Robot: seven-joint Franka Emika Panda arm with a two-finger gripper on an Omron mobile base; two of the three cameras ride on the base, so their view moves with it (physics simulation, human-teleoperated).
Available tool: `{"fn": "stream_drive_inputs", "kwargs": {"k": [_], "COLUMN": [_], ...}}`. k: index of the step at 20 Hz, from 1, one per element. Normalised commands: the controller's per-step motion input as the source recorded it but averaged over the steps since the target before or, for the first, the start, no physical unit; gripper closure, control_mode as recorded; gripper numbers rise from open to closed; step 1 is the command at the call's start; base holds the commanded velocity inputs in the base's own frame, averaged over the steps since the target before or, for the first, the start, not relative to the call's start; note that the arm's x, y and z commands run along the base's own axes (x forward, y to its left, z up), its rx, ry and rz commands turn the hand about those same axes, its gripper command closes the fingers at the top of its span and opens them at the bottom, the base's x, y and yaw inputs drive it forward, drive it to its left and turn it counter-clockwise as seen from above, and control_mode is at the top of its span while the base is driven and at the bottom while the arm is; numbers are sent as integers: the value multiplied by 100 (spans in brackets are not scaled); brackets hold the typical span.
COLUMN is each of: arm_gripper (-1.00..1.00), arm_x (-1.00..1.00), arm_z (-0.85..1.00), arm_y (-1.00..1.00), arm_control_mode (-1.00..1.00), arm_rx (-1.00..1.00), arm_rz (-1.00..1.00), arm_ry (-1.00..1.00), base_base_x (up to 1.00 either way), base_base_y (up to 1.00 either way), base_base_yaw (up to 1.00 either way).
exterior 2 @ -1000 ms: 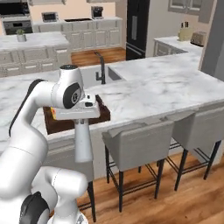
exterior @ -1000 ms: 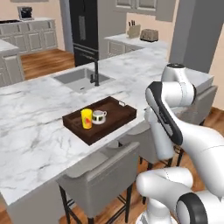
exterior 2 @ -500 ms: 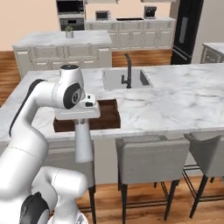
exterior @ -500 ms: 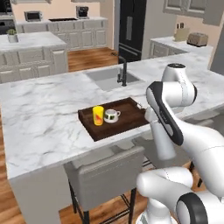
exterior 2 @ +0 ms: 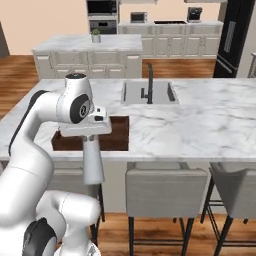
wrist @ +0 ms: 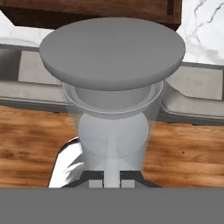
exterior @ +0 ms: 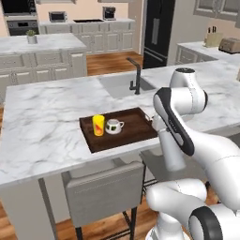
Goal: There is a tray on the dining counter. Grab the cup, mug, and pitcher and place them on the tray. The pitcher may be placed next to the tray if it cannot fit the tray.
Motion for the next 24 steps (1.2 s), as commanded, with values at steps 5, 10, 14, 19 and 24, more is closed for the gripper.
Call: {"fn": "stream_drive_inputs", "kwargs": {"k": [5, 10, 14, 19, 24], "arm_gripper": [100, 100, 100, 100, 100], "arm_x": [0, 0, 0, 0, 0], "arm_z": [0, 0, 0, 0, 0], "arm_y": [0, 0, 0, 0, 0], "arm_control_mode": [100, 100, 100, 100, 100], "arm_rx": [0, 0, 0, 0, 0], "arm_rz": [0, 0, 0, 0, 0], "arm_ry": [0, 0, 0, 0, 0], "base_base_x": [19, 41, 59, 35, 24], "base_base_y": [-14, 0, 0, 0, 0], "base_base_yaw": [4, 5, 23, 24, 19]}}
